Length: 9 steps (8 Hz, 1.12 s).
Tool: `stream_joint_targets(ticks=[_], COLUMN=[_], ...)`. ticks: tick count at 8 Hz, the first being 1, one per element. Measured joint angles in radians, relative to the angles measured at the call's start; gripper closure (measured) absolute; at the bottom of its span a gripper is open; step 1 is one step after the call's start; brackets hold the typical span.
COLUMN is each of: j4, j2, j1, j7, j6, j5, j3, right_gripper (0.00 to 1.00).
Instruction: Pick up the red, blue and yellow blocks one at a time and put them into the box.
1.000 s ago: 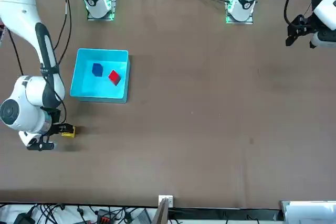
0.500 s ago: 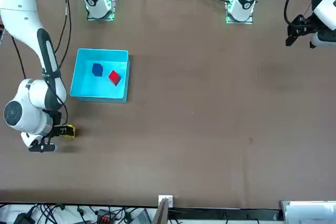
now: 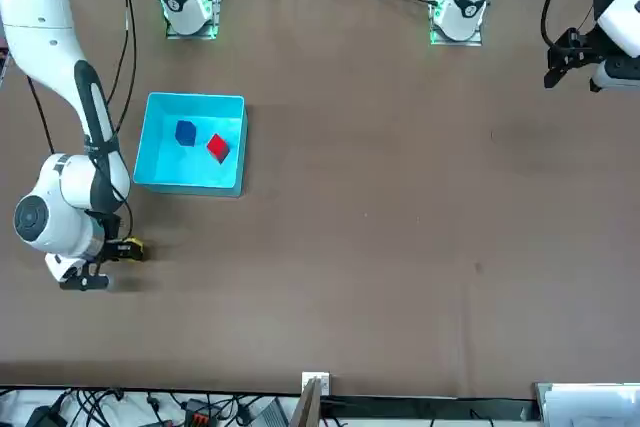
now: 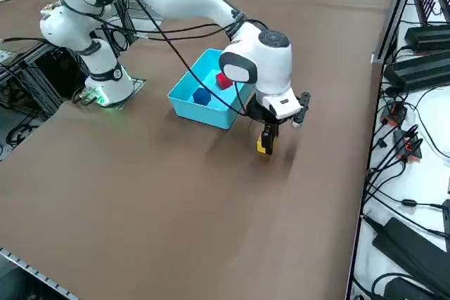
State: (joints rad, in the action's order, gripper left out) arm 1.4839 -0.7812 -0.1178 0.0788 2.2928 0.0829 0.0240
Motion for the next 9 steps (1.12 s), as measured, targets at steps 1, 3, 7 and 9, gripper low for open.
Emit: stream_joint_targets(ticks=[1,3,7,9], j4=[0.0,-0.012,0.022,0.184], j2=[0.001,0.029,0.251,0.383], j1=[0.0,0.002,0.042,0.093], j7=[0.0,0.0,-0.004,-0.056], j6=[-0.005,-0.076,-0.335,-0.344], j5=[0.0,0.0,-0.001,-0.01], j3=[0.001,0.004,0.024,0.029], right_gripper=[0.3,0.3,0.3,0.3])
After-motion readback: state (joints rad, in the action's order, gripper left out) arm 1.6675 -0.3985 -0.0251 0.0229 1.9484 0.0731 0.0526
